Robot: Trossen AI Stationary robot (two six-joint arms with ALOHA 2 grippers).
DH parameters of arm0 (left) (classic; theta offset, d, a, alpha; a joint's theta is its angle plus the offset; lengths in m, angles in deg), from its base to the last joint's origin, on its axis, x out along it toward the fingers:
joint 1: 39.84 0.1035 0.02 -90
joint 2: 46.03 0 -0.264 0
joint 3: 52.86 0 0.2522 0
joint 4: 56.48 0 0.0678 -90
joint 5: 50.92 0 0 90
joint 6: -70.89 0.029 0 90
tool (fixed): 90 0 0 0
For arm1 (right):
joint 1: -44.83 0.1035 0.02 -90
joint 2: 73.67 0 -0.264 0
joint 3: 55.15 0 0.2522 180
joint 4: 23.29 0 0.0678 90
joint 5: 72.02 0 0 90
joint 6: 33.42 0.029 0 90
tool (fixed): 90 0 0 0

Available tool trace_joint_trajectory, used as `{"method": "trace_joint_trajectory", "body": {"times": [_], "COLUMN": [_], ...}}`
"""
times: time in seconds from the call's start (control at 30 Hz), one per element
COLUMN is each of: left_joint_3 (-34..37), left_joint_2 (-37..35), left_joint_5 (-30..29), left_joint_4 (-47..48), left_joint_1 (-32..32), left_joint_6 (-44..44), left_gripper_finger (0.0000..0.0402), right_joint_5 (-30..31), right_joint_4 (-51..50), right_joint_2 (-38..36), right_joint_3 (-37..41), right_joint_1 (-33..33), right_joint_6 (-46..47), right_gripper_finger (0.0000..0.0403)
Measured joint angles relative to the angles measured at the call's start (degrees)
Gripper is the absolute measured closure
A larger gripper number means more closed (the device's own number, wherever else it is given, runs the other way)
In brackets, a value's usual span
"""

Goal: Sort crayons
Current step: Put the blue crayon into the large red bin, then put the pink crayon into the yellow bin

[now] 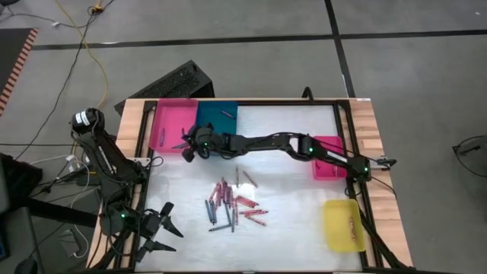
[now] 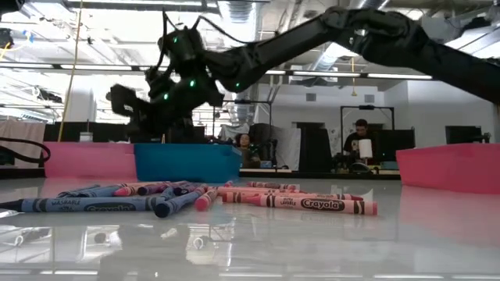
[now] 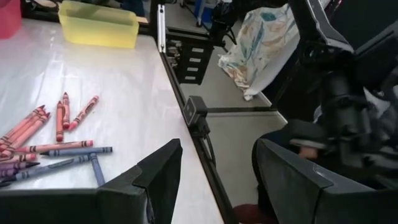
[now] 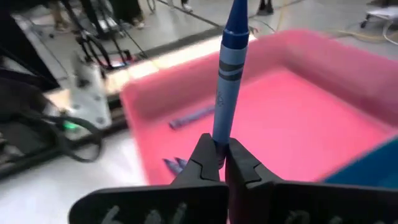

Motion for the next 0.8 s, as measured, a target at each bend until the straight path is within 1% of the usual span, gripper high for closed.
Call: {"method": "trace_joint_trajectory", "body": {"times": [0.17, 0.23, 0.3, 0.4, 0.6, 0.73, 0.8], "left_joint_3": [0.0, 0.0, 0.0, 0.0, 0.0, 0.0, 0.0], "left_joint_2": [0.0, 0.0, 0.0, 0.0, 0.0, 0.0, 0.0], "left_joint_5": [-0.05, -0.07, -0.09, -0.12, -0.59, -0.97, -1.66], "left_joint_4": [0.22, 0.2, 0.2, 0.17, 0.15, 2.25, 4.12], "left_joint_1": [0.0, 0.0, 0.0, 0.0, 0.0, 0.0, 0.0], "left_joint_6": [0.01, 0.02, 0.02, 0.02, -0.07, -2.78, -5.29], "left_gripper_finger": [0.0203, 0.0203, 0.0203, 0.0203, 0.0203, 0.0203, 0.0203], "right_joint_5": [0.96, 0.95, 0.8, 0.71, 0.28, -0.88, -1.03], "right_joint_4": [-5.63, -6.6, -6.58, -6.29, -6.9, -12.12, -17.67], "right_joint_2": [0.81, 0.72, 0.72, 0.72, 0.58, -2.51, -5.91], "right_joint_3": [-1.13, -1.16, -1.16, -1.16, -1.14, -1.01, -1.01], "right_joint_1": [-0.79, -0.83, -0.77, -0.76, -0.26, 0.56, 1.18], "right_joint_6": [0.04, 0.0, -0.94, -2.78, -2.85, -6.43, -9.52], "right_gripper_finger": [0.0401, 0.0393, 0.0378, 0.0345, 0.0287, 0.0269, 0.0266]}}
